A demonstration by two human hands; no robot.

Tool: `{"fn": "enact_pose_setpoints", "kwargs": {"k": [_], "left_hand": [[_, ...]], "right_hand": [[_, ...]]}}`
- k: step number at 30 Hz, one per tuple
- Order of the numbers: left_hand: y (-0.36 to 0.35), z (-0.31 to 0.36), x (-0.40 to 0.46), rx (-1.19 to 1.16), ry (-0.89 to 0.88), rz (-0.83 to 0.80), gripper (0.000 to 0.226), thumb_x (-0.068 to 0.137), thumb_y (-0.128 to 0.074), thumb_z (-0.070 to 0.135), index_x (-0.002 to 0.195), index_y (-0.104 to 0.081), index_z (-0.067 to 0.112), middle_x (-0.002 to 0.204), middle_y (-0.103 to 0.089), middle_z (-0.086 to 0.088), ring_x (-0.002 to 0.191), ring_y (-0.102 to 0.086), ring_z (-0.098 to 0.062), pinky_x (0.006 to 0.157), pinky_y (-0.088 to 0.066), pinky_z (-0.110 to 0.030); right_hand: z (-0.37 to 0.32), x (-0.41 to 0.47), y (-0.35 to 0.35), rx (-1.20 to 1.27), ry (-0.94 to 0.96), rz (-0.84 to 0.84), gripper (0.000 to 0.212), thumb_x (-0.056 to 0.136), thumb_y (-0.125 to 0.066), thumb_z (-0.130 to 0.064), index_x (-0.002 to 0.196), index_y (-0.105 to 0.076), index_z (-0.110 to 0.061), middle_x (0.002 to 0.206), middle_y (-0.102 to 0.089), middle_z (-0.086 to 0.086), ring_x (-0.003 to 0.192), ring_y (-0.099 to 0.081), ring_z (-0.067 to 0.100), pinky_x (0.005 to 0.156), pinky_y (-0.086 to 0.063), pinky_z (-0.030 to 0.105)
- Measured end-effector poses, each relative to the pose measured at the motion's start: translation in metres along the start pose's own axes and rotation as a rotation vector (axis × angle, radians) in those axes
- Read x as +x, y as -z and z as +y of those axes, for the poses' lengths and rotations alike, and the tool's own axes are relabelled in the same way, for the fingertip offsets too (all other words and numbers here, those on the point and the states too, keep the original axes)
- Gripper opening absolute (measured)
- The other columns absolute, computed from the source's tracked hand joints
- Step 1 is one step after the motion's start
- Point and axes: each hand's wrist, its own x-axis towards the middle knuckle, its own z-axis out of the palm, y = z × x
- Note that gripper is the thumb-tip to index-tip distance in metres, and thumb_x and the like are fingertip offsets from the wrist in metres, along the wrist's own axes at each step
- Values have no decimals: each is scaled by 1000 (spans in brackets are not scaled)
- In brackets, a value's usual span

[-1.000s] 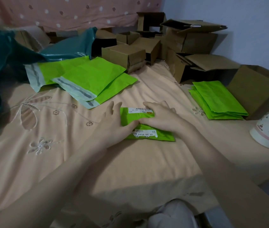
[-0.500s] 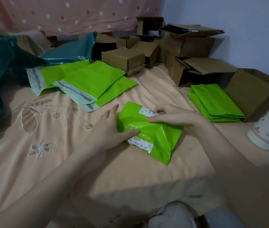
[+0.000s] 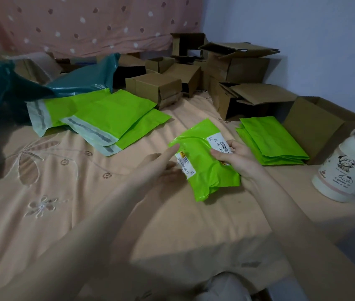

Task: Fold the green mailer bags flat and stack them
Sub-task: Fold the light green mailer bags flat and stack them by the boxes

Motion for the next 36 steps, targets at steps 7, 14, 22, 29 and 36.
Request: {"fn": "enact_pose_setpoints", "kwargs": {"k": [7,14,22,29,36], "left_hand": [[-50,10,23,-109,-64,-147,22,90,-60,18,109,-61,7,98,-69,-7,76,-66,-13,68,-57,-22],[-97,24,60,-85,-102,-114,38,86,-66,16,118,-58,-2,99,-69,-11,75,-65,-15,68,-57,-24],[-167,35,107,138,-229,-64,62,75,-77,27,123,-37,25,112,-66,-9,91,-66,-23,79,-57,-38],[-197,42,142,608,-516,-44,58,87,-61,42,139,-42,23,130,-56,-11,122,-48,-27,101,-38,-33],[-204,25,157,931,-654,104,54,90,-45,55,138,-44,29,128,-41,-7,125,-35,-26,105,-32,-39]], "right_hand": [[-11,7,26,28,68,116,29,80,-71,-11,105,-57,-10,89,-66,2,64,-64,4,56,-52,15],[-20,24,75,-395,194,338,27,81,-69,-13,102,-53,-17,79,-64,17,66,-56,24,60,-40,29],[-27,51,126,-885,241,567,14,88,-58,-13,101,-57,-11,97,-67,15,97,-58,34,79,-39,35],[-30,80,142,-1175,267,647,16,91,-49,-3,106,-53,-5,108,-54,21,100,-54,43,76,-38,39],[-16,91,139,-1404,378,464,38,84,-44,8,121,-54,3,136,-44,21,126,-39,35,101,-35,39]]}}
